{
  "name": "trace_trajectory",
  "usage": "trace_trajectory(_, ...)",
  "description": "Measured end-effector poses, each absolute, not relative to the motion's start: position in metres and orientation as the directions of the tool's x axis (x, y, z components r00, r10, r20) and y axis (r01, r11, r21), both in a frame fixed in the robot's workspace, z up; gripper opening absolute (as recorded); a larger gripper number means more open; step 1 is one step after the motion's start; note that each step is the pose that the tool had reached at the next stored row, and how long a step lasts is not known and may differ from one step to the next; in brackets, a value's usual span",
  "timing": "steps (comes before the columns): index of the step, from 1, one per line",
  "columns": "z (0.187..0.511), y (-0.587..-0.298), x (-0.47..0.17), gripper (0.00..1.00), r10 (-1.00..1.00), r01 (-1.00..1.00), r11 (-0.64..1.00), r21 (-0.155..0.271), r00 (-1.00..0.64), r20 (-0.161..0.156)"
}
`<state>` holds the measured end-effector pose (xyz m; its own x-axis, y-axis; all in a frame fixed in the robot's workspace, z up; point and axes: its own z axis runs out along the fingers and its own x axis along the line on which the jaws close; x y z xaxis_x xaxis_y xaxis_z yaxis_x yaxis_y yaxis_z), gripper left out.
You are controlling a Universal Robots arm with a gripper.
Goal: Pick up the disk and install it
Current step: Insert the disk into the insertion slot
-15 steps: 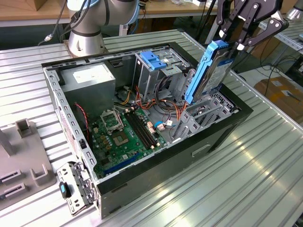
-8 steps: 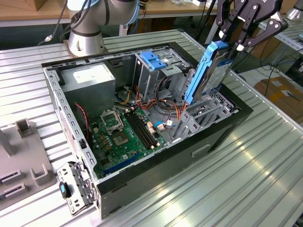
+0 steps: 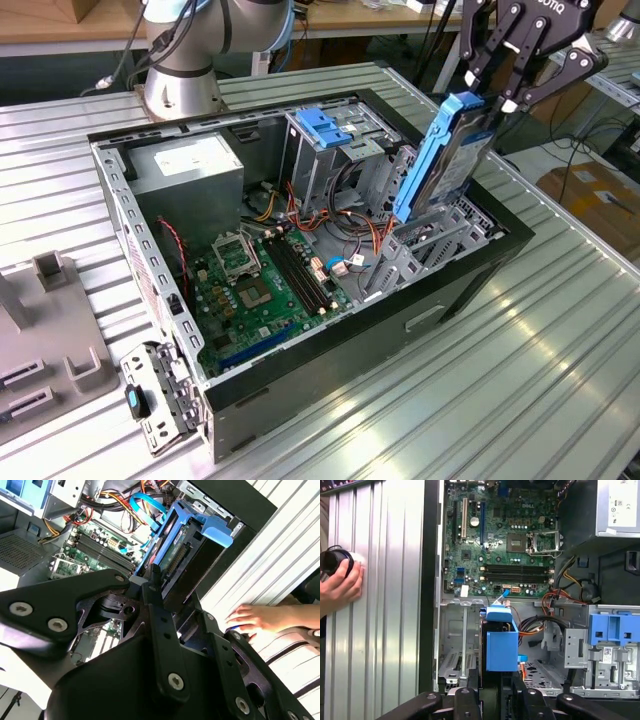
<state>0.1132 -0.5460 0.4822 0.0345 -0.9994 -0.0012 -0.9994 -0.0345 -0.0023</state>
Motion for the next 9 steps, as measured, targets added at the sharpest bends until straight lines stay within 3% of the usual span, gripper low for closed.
trace_trajectory(9, 0.4815, -0.5493, 0.1133, 0.35, -0.999, -0.999, -0.034, -0.002, 0.034, -0.001)
